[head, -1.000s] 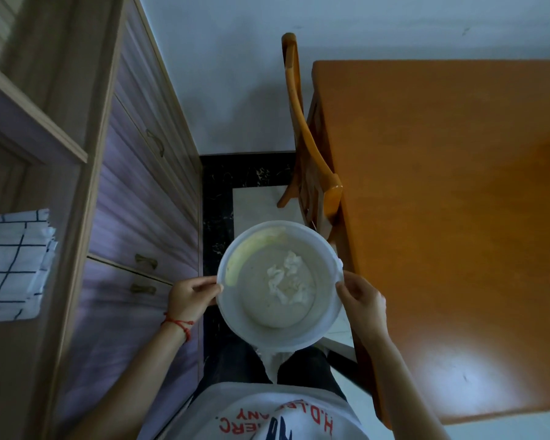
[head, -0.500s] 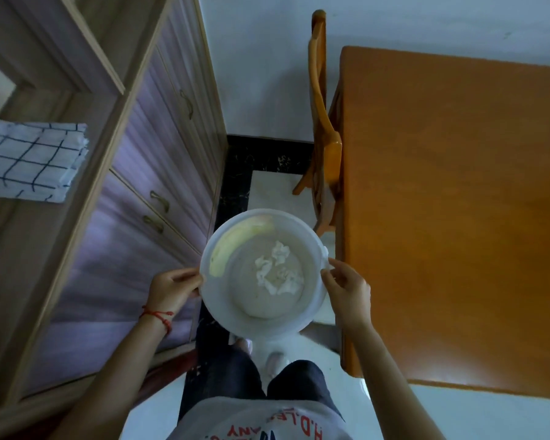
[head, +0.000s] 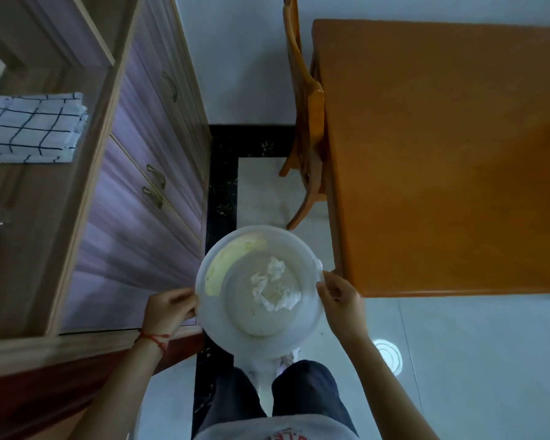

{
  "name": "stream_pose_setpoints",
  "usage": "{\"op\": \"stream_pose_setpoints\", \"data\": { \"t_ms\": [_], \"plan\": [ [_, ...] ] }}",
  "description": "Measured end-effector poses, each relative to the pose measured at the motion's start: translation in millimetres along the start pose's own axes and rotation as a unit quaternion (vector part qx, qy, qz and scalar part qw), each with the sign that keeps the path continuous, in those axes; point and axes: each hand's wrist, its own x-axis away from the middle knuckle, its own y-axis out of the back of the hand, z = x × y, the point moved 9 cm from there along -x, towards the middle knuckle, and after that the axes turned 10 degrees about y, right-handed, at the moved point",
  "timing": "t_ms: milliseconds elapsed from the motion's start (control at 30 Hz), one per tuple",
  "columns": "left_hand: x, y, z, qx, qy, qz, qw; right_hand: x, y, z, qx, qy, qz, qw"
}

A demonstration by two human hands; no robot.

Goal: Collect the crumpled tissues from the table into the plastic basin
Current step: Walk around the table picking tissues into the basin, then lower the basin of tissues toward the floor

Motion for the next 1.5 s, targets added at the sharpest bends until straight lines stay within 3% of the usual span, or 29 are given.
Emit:
{"op": "stream_pose_setpoints", "data": {
  "t_ms": [167,367,567,1000,1500],
  "plan": [
    [18,-10,33,0.031,0.029,0.045,0.998,62,-2,-27,0.002,-0.083,-0.030,0.996],
    [40,-40,60,-0.027,0.017,0.071,0.997,126,19,-59,-0.010,-0.145,-0.069,0.987],
    [57,-97,78,-0.077,0.010,0.110,0.991,175,54,-107,-0.031,-0.206,-0.112,0.972],
    [82,-241,142,-0.133,0.047,0.143,0.980,228,124,-236,-0.056,-0.261,-0.126,0.956],
    [-24,-367,253,-0.222,0.060,0.131,0.964,232,45,-435,-0.060,-0.341,-0.119,0.931]
  ]
}}
